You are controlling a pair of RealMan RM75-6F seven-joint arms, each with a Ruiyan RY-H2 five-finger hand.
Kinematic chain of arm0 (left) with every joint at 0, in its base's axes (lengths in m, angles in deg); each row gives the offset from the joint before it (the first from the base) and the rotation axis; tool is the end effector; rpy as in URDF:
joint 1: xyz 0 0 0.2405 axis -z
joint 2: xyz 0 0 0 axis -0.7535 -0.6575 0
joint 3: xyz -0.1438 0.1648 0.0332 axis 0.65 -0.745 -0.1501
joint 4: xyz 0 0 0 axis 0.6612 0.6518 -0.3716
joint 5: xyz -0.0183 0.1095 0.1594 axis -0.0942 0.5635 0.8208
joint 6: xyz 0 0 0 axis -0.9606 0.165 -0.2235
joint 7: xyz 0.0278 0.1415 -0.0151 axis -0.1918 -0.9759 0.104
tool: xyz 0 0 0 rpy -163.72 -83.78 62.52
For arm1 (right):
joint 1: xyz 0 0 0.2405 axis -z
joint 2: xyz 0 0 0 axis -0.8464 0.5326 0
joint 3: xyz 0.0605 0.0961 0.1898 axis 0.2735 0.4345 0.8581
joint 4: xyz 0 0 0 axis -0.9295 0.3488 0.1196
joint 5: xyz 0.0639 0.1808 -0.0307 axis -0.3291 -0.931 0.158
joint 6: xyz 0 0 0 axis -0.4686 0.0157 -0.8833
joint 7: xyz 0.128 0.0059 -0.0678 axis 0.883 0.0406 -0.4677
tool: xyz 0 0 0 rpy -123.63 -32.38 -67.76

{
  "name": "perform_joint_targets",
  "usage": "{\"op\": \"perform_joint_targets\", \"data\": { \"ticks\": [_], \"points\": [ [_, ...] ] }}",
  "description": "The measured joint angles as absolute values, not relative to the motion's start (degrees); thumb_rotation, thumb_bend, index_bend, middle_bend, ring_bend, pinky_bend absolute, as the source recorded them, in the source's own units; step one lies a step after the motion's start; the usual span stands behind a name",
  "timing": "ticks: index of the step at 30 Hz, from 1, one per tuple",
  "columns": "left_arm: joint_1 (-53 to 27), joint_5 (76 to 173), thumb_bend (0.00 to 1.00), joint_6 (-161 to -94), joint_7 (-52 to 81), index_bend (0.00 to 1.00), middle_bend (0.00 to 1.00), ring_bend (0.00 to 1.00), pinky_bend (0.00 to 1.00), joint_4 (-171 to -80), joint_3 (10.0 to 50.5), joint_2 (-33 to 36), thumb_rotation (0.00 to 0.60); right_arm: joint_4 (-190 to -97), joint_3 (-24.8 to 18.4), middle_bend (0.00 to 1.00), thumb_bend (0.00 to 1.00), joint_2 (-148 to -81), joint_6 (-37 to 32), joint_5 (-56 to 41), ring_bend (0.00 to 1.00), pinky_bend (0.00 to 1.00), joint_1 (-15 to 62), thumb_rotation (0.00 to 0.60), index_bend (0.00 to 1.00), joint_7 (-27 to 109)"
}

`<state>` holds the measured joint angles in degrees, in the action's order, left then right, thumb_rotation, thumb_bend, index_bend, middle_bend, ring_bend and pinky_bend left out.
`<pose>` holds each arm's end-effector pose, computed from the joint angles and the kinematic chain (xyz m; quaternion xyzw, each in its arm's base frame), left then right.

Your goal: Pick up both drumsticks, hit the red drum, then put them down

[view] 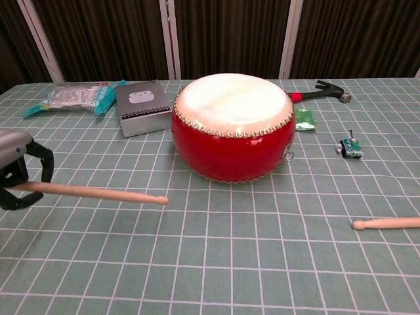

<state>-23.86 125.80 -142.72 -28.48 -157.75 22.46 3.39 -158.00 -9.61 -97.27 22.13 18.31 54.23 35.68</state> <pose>-0.1712 0.2207 0.0322 -0.6978 -0.3751 -0.2823 0.5410 -0.2736 -0.1754 0.1596 0.6029 -0.3371 0.3887 0.6097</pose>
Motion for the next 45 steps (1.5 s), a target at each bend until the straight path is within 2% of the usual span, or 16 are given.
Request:
{"op": "perform_joint_targets", "data": {
  "ticks": [5,6,8,9,11,13,14,15,19,27,35,45],
  "points": [
    [-24.4,130.7,0.49,-144.8,-23.5,0.74,1.00,1.00,1.00,-159.5,23.1,-2.6,0.600,-158.3,-9.6,0.00,0.28,-97.3,21.6,18.0,0.02,0.09,54.1,0.600,0.00,34.9],
    [-24.5,131.2,0.49,-144.8,-22.3,0.74,1.00,1.00,1.00,-159.7,23.4,-3.6,0.600,-158.5,-9.5,0.00,0.28,-97.3,21.5,18.0,0.04,0.10,54.0,0.600,0.00,34.7],
    [-24.6,132.6,0.49,-145.0,-19.3,0.74,1.00,1.00,1.00,-159.9,24.2,-5.1,0.600,-159.0,-9.3,0.05,0.28,-97.3,21.3,17.9,0.14,0.20,53.7,0.600,0.00,34.1],
    [-24.6,133.3,0.49,-145.1,-18.0,0.74,1.00,1.00,1.00,-160.0,24.6,-5.7,0.600,-159.3,-9.2,0.13,0.28,-97.3,21.3,17.9,0.24,0.32,53.6,0.600,0.00,33.8],
    [-24.8,134.8,0.49,-145.5,-15.4,0.74,1.00,1.00,1.00,-160.3,25.6,-6.9,0.600,-159.8,-8.9,0.41,0.28,-97.3,21.2,17.9,0.55,0.62,53.2,0.600,0.05,32.8],
    [-25.0,136.2,0.49,-145.9,-13.3,0.74,1.00,1.00,1.00,-160.4,26.4,-7.9,0.600,-160.2,-8.5,0.64,0.28,-97.4,20.9,17.8,0.81,0.82,52.8,0.600,0.16,31.6],
    [-25.1,136.7,0.49,-146.0,-12.5,0.74,1.00,1.00,1.00,-160.4,26.7,-8.2,0.600,-160.6,-8.3,0.76,0.28,-97.4,20.4,17.6,0.92,0.91,52.4,0.600,0.22,30.7],
    [-25.2,137.1,0.49,-146.1,-11.7,0.74,1.00,1.00,1.00,-160.3,26.9,-8.5,0.600,-160.8,-8.1,0.84,0.28,-97.4,19.8,17.2,0.98,0.97,52.1,0.600,0.28,30.1],
    [-25.8,137.5,0.49,-146.3,-9.0,0.74,1.00,1.00,1.00,-160.5,27.9,-9.7,0.600,-162.2,-7.3,0.95,0.29,-97.4,15.3,13.7,1.00,1.00,50.3,0.600,0.35,27.3],
    [-26.3,137.5,0.49,-145.7,-7.3,0.74,1.00,1.00,1.00,-161.8,29.2,-11.0,0.600,-162.3,-6.3,0.97,0.31,-100.1,5.1,3.9,1.00,1.00,45.2,0.600,0.39,15.6],
    [-26.8,137.1,0.49,-145.4,-7.6,0.74,1.00,1.00,1.00,-161.9,29.7,-11.0,0.600,-158.3,-7.7,0.97,0.31,-105.2,4.0,3.1,1.00,1.00,43.6,0.600,0.42,10.7],
    [-27.0,136.7,0.49,-144.7,-7.6,0.75,1.00,1.00,1.00,-161.6,30.1,-10.8,0.600,-157.0,-8.8,0.97,0.31,-108.5,4.2,0.6,1.00,1.00,43.6,0.600,0.44,7.2]
  ]
}}
